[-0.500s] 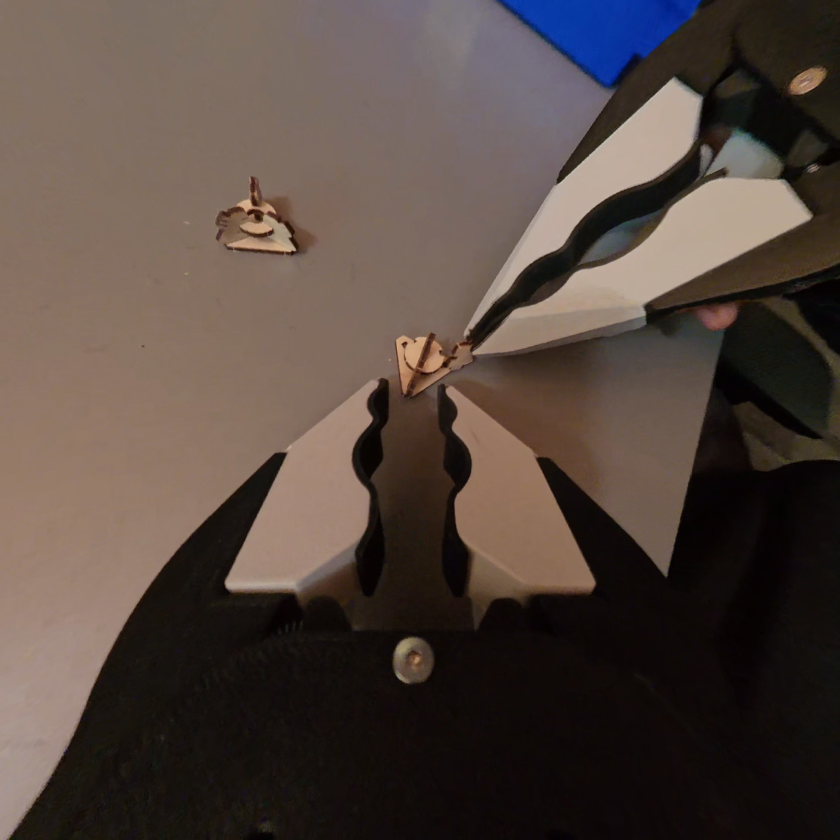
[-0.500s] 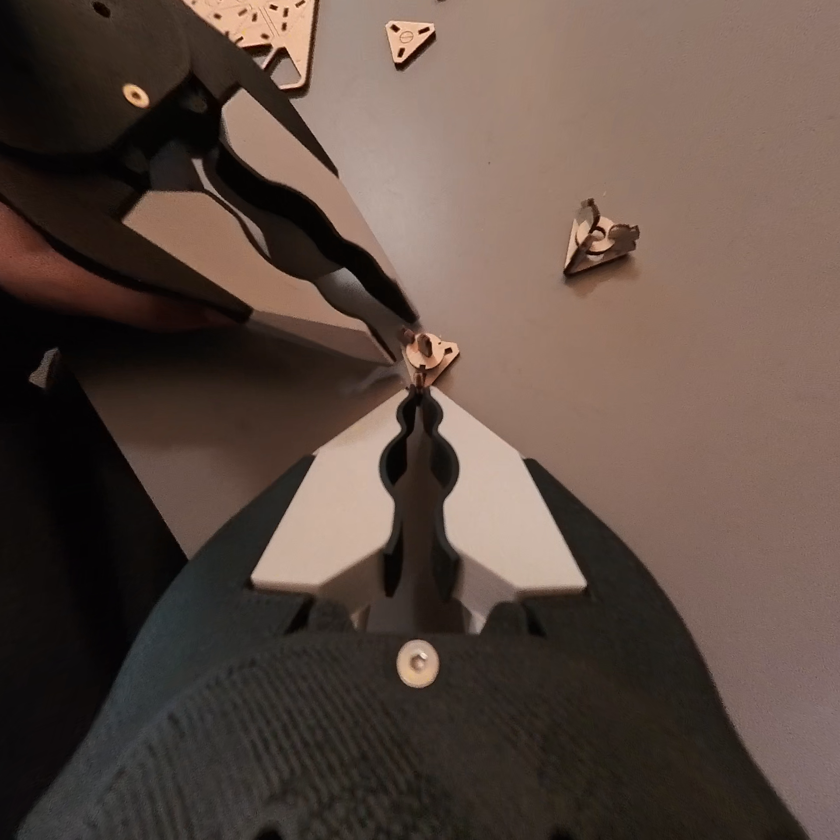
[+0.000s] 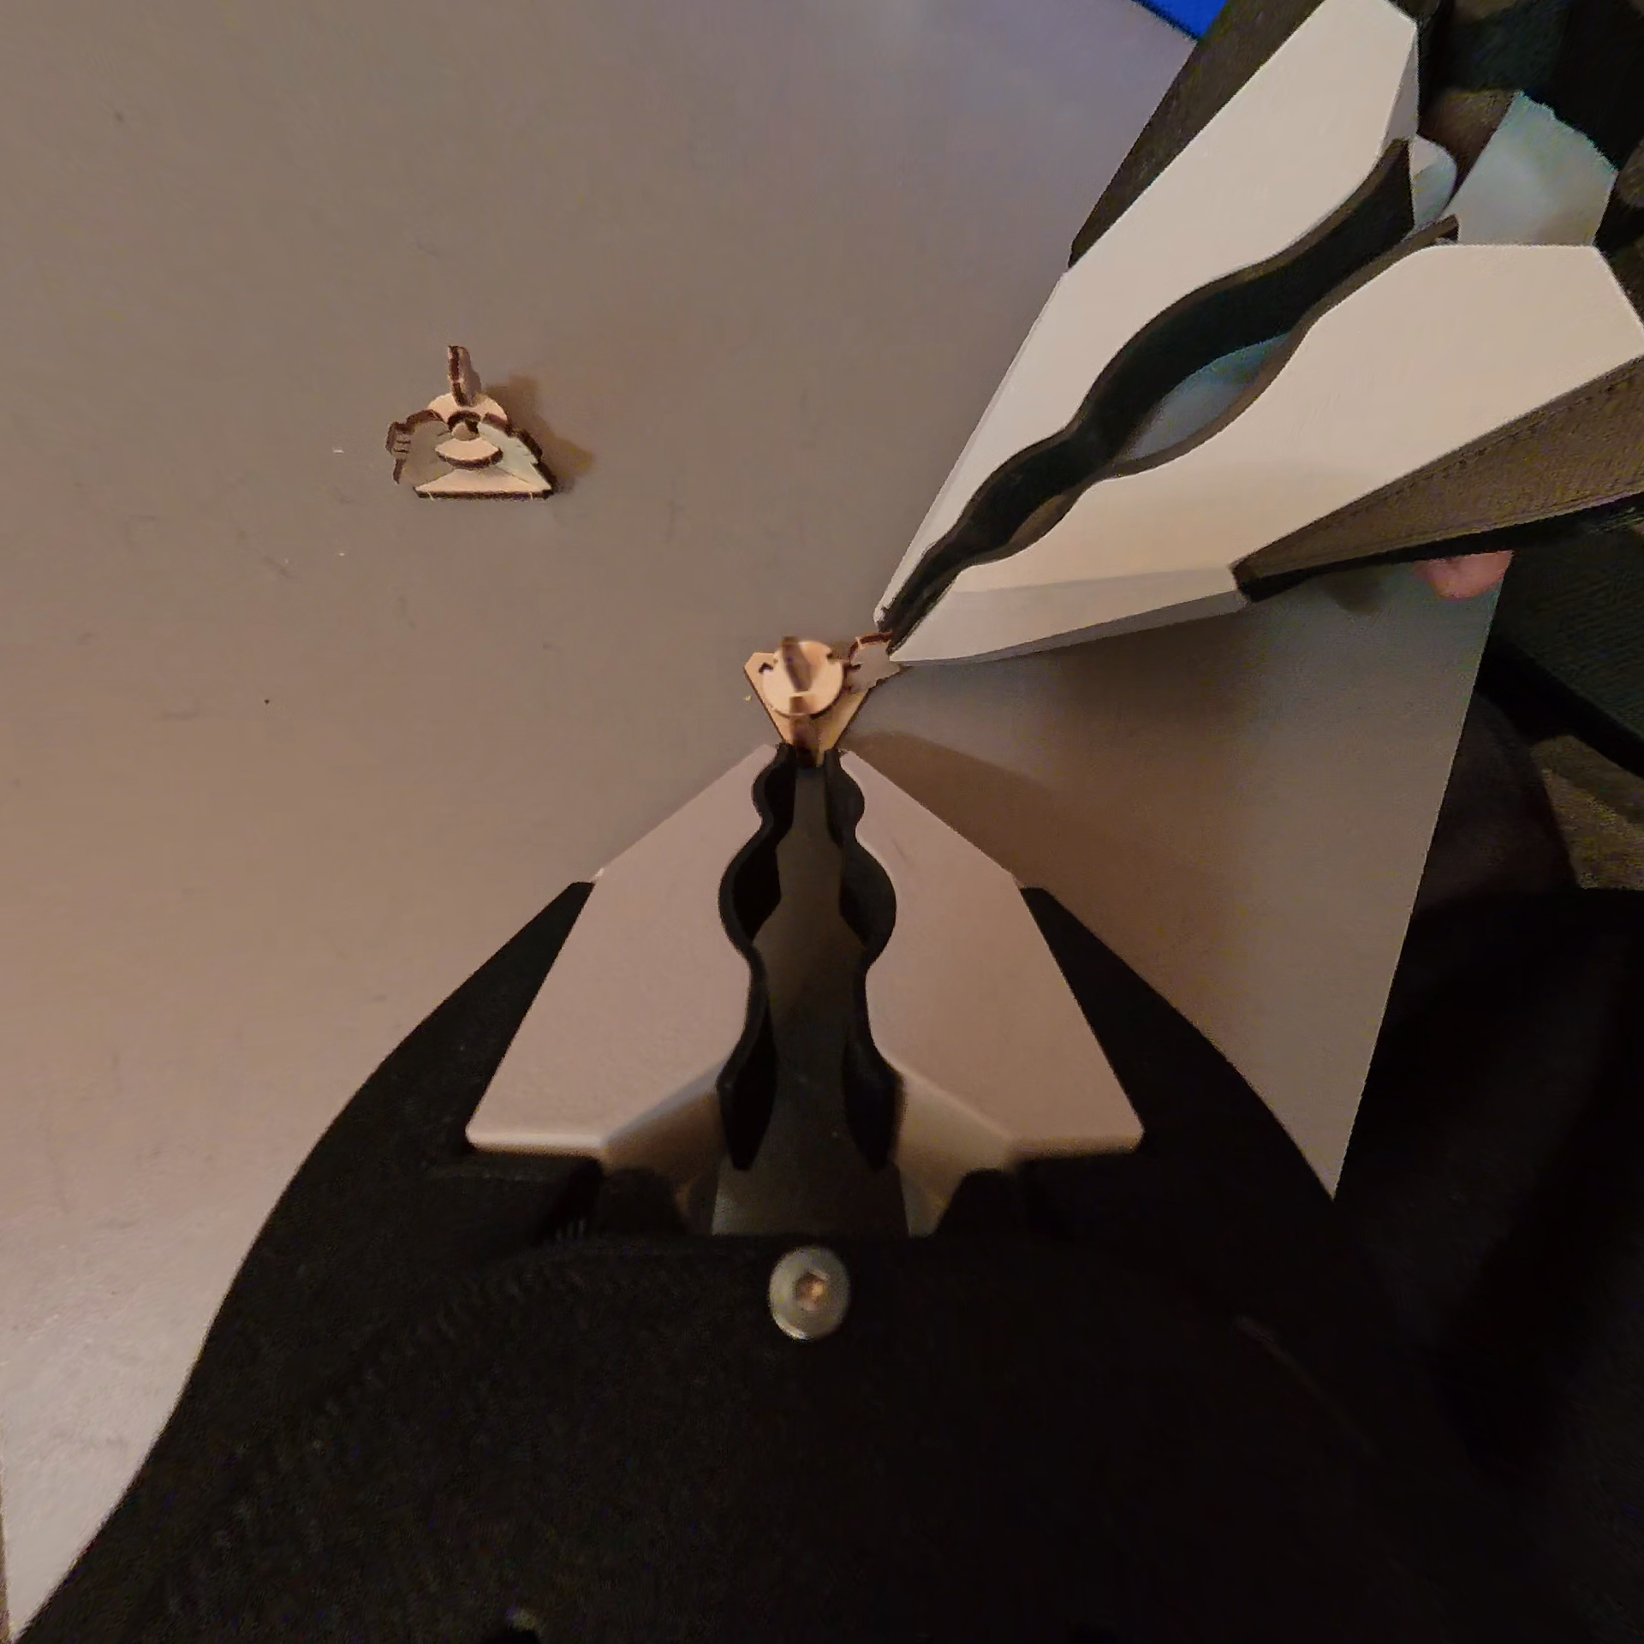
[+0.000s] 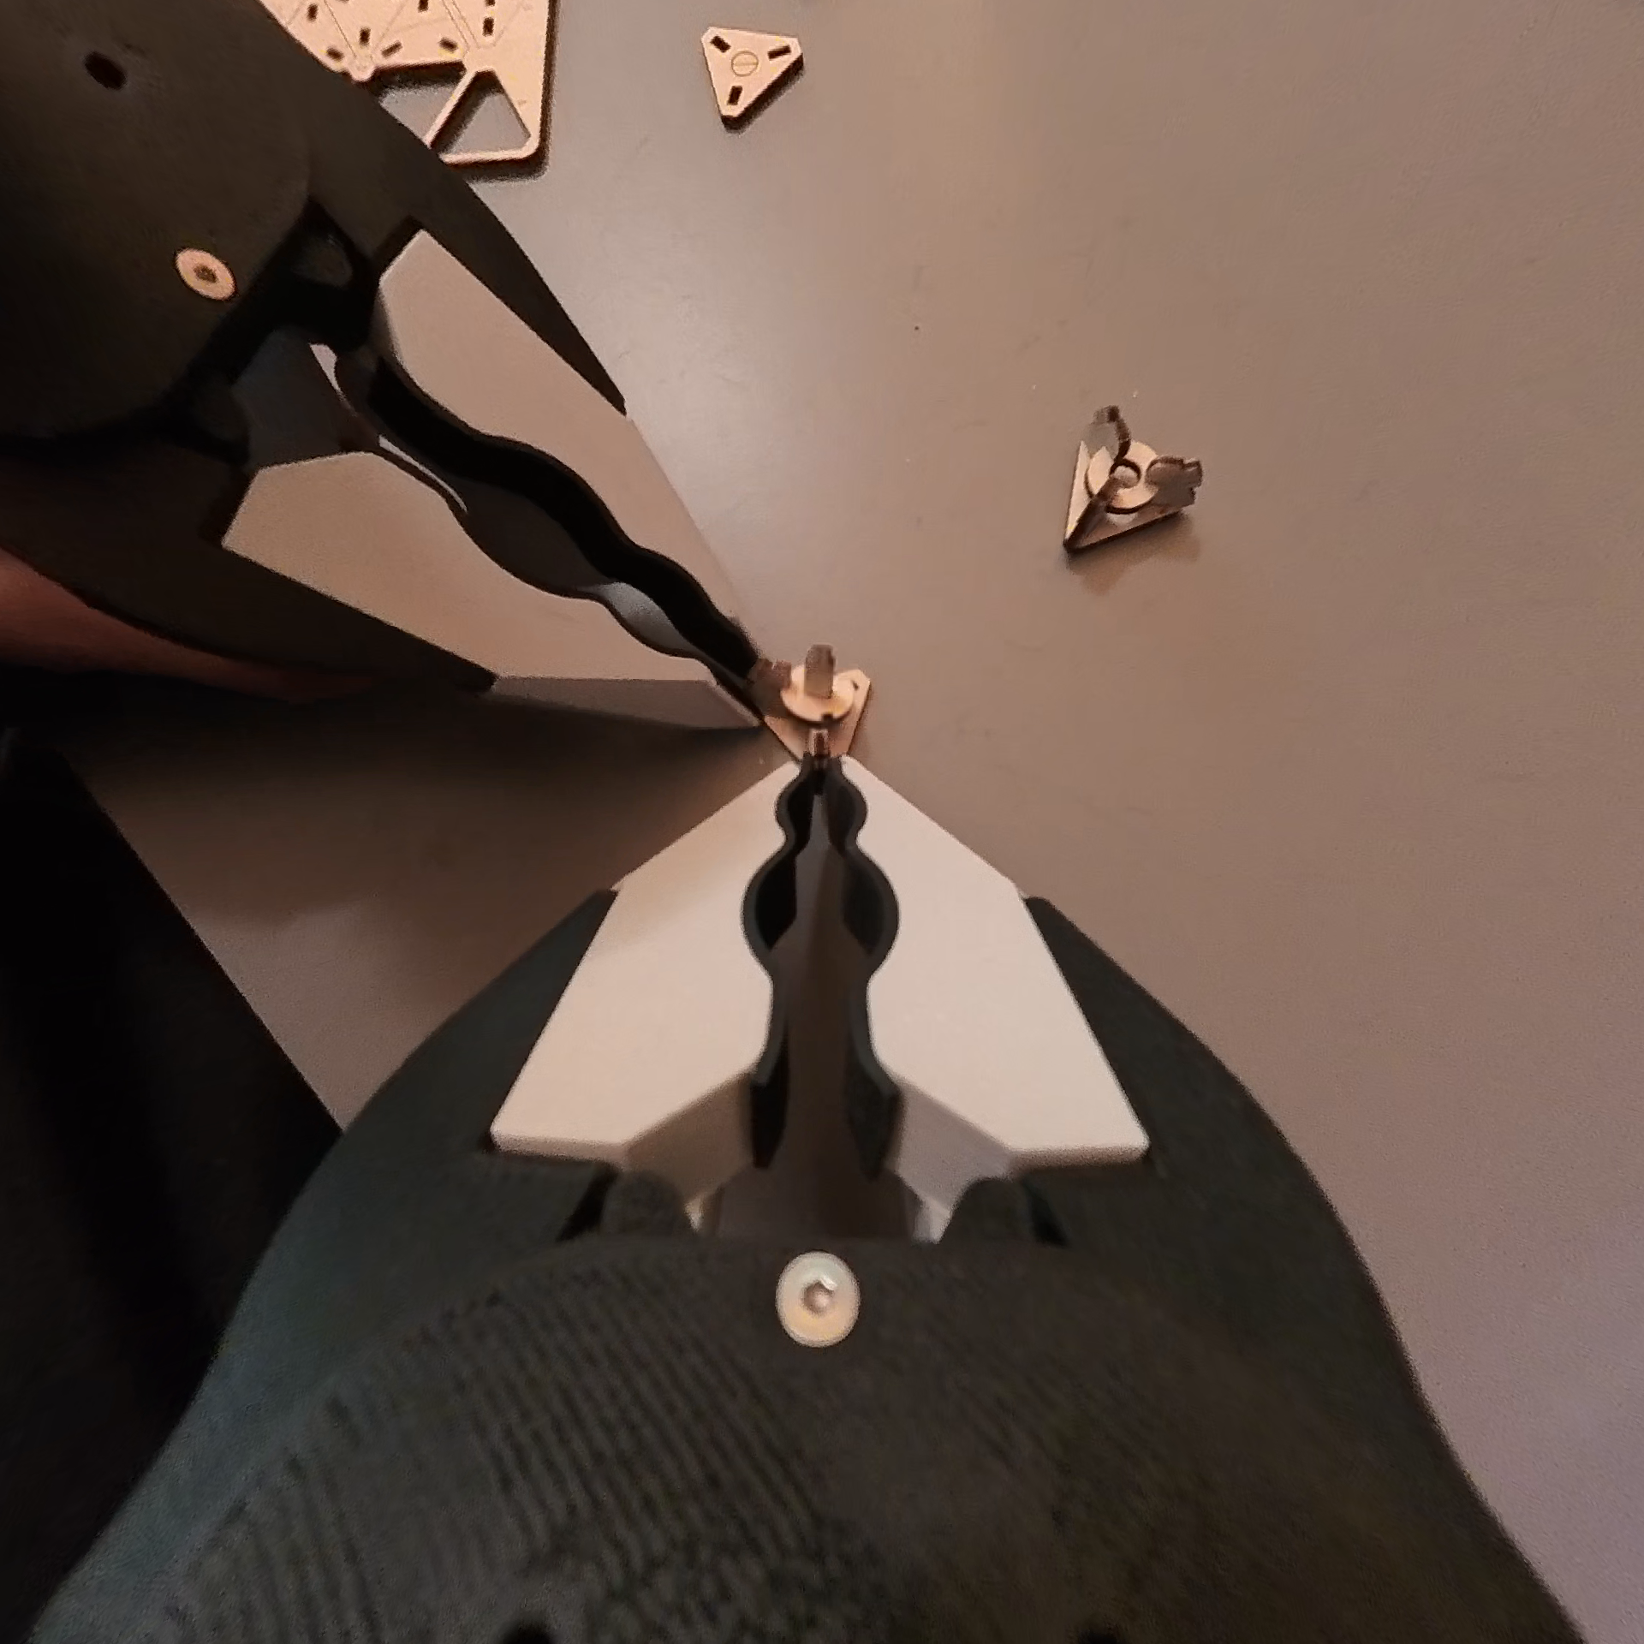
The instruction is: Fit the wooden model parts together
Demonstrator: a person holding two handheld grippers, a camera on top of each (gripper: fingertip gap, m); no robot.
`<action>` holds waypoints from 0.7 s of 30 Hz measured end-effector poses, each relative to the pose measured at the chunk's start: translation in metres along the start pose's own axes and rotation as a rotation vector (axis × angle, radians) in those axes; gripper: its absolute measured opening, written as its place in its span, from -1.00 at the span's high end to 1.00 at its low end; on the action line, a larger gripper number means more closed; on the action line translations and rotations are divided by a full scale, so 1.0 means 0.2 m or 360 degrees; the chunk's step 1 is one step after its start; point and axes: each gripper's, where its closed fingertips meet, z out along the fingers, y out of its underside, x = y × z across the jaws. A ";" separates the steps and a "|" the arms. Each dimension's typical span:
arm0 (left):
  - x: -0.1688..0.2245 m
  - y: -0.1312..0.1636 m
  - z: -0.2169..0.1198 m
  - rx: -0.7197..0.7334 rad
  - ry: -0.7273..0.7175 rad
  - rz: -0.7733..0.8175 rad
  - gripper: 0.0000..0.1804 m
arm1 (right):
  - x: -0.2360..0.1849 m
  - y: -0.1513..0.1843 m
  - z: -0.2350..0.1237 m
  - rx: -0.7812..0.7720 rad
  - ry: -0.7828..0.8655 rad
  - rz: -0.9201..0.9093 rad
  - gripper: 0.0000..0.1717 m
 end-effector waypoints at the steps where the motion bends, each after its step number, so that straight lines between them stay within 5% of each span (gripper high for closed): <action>1: 0.00 0.00 0.00 0.0000 -0.0005 0.0002 0.97 | 0.00 -0.01 0.00 0.0015 0.0000 0.0002 0.99; 21: 0.00 0.00 0.01 -0.0003 -0.0093 0.0088 0.96 | 0.02 0.01 0.00 0.0016 0.0050 -0.0103 0.99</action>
